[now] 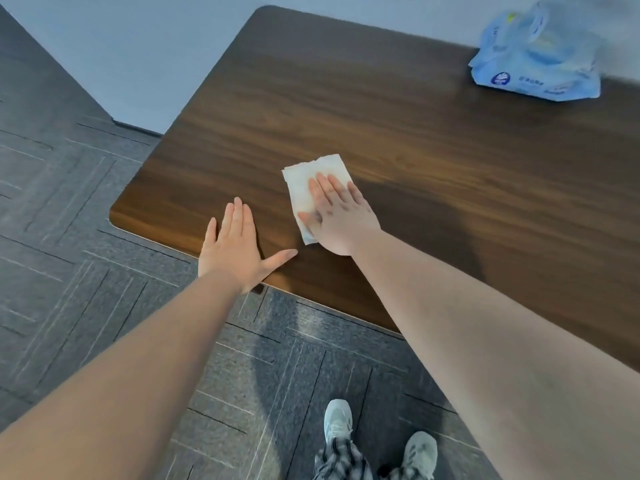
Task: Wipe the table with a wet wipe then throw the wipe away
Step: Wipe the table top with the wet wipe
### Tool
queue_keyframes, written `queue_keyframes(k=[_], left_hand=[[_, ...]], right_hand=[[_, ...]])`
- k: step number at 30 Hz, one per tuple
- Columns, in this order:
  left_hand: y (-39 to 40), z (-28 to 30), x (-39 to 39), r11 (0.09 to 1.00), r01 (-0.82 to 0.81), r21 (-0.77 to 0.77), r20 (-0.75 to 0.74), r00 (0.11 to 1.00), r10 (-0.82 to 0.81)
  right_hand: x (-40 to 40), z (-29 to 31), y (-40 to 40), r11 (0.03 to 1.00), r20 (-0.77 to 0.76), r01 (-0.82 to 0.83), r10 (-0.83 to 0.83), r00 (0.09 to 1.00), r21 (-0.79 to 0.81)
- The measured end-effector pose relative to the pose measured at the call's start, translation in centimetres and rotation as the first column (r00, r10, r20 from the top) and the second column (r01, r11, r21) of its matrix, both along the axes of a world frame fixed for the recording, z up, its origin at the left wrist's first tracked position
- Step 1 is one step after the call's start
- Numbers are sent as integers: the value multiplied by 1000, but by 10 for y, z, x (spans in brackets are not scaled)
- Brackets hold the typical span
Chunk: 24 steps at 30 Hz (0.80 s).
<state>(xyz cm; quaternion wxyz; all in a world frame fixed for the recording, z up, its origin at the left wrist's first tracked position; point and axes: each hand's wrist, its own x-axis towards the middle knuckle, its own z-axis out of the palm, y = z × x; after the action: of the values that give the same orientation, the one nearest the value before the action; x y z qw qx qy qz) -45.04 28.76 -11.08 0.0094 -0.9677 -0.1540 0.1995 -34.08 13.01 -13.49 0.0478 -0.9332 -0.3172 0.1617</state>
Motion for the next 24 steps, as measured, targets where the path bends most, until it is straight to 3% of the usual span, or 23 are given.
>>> queue_keyframes(k=[3, 10, 16, 24], left_hand=[[-26, 4, -1, 998, 56, 25, 34, 998, -57], [-135, 4, 18, 955, 285, -83, 47, 958, -282], [-243, 1, 41, 856, 504, -119, 69, 864, -499], [-378, 5, 59, 709, 691, -138, 94, 722, -685]], right_hand=[[-2, 2, -52, 991, -16, 131, -131, 991, -4], [-13, 1, -206, 906, -19, 419, -421, 907, -67], [-36, 0, -357, 748, 13, 659, -660, 751, -84], [-80, 4, -523, 515, 38, 849, -852, 523, -117]])
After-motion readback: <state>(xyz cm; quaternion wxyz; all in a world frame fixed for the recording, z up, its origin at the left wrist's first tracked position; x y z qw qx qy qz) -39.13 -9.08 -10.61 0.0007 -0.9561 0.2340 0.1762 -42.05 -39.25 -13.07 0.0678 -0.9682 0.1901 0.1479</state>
